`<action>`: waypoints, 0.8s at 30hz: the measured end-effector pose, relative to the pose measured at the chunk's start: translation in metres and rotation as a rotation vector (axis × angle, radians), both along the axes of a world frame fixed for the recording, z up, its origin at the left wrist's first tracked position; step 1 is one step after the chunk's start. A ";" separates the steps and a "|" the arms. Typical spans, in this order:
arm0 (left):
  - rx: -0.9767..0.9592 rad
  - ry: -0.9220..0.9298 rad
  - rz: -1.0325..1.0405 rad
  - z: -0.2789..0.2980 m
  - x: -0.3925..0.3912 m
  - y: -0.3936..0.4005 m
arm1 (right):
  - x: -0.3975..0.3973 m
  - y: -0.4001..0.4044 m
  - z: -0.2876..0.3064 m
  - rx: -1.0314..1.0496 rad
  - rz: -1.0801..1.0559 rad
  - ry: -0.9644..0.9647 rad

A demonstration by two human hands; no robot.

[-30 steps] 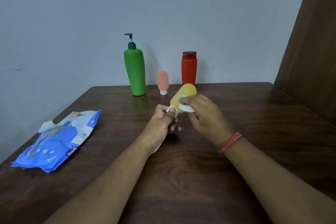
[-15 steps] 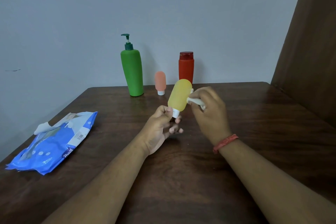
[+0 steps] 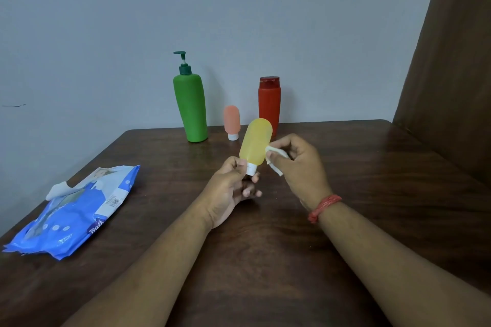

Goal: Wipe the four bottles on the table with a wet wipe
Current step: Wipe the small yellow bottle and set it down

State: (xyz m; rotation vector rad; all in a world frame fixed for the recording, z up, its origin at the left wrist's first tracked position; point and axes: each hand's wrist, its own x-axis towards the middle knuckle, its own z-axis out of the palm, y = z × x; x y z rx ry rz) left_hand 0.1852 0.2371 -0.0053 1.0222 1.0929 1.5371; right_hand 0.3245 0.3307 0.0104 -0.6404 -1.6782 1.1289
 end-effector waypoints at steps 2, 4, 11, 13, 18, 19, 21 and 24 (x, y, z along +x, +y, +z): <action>-0.007 0.033 -0.032 0.000 0.003 0.001 | 0.004 0.002 0.007 -0.030 -0.086 0.096; -0.009 0.069 -0.050 0.000 0.007 0.001 | 0.010 0.004 0.013 -0.057 -0.155 0.191; 0.014 0.054 0.048 0.000 -0.002 0.000 | -0.002 -0.006 0.002 -0.063 0.024 -0.067; 0.010 0.100 0.025 0.000 0.000 0.000 | 0.000 -0.003 0.007 -0.099 -0.024 0.066; 0.014 0.174 -0.007 0.000 0.008 0.001 | 0.008 -0.002 0.013 -0.153 -0.066 0.209; 0.019 0.157 0.011 0.000 0.008 0.001 | 0.007 -0.003 0.011 -0.156 -0.017 0.158; 0.029 0.130 0.060 0.000 0.004 0.000 | 0.002 -0.009 0.006 -0.145 0.050 0.036; 0.042 0.118 0.112 -0.001 0.001 -0.001 | -0.002 -0.015 0.002 -0.118 0.121 -0.051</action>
